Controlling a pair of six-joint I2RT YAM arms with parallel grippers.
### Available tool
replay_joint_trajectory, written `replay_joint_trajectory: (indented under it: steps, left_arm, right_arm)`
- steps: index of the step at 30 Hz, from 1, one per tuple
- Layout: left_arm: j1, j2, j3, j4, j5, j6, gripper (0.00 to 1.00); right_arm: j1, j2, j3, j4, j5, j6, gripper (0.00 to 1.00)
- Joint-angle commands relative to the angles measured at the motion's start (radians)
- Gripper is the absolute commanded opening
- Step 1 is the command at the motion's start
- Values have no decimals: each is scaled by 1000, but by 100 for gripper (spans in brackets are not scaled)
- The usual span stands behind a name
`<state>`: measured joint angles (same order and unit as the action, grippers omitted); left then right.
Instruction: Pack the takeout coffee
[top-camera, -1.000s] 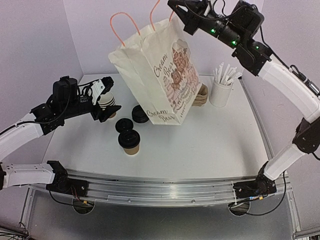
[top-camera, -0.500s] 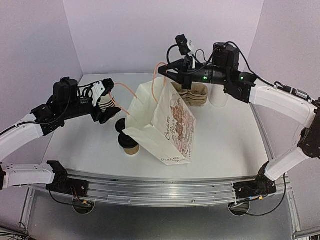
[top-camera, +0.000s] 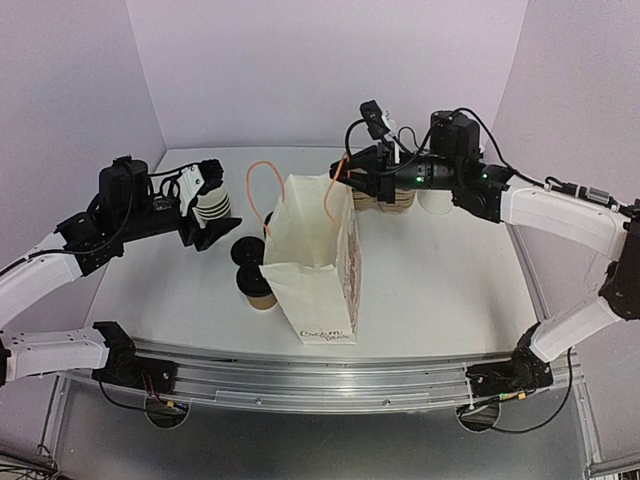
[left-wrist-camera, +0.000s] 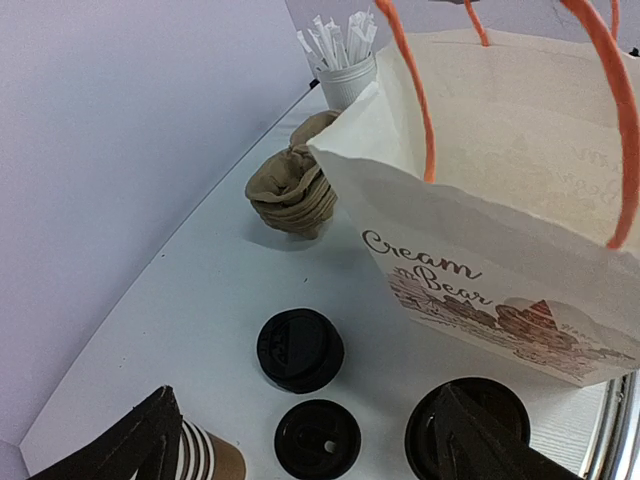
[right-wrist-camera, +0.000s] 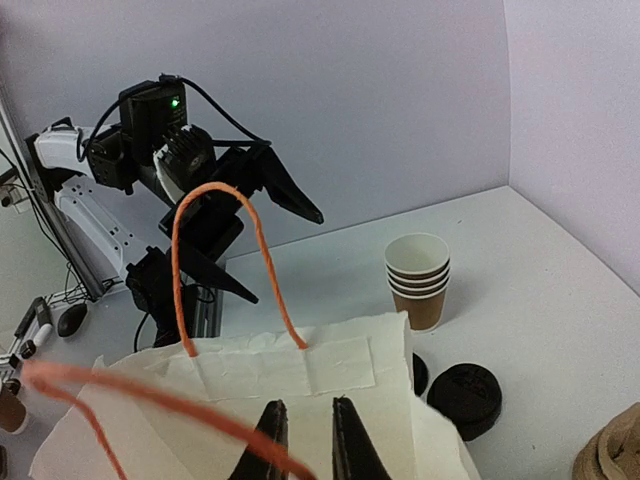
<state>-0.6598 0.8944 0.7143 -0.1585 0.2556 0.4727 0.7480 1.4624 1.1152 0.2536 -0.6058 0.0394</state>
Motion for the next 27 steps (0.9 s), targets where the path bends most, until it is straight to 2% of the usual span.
replay_joint_trajectory:
  steps: [1, 2, 3, 4, 5, 6, 13, 19, 27]
  left_arm:
    - [5, -14, 38, 1, 93, -40, 87]
    - [4, -13, 49, 5, 116, -51, 87]
    - [3, -10, 56, 9, 134, -62, 87]
    - [3, -7, 61, 12, 146, -71, 87]
    - [2, -4, 63, 14, 150, -78, 87]
    - [1, 0, 64, 12, 148, -80, 87]
    - [-9, -2, 52, -8, 144, -81, 86]
    - [-9, 18, 47, 9, 138, -59, 86]
    - [-11, 27, 47, 22, 126, -61, 86]
  right_arm:
    - [-6, -31, 13, 26, 9, 13, 20]
    - [-6, -33, 15, 25, 24, 18, 25]
    - [-6, -35, 14, 24, 43, 27, 38]
    - [-6, -39, 13, 21, 61, 34, 56]
    - [-6, -44, 10, 16, 80, 37, 78]
    - [-6, -52, 7, 11, 104, 40, 87]
    - [-6, -163, -39, -132, 233, -1, 94]
    - [-6, -252, -75, -254, 361, -31, 95]
    - [-6, -293, -57, -474, 476, -89, 95]
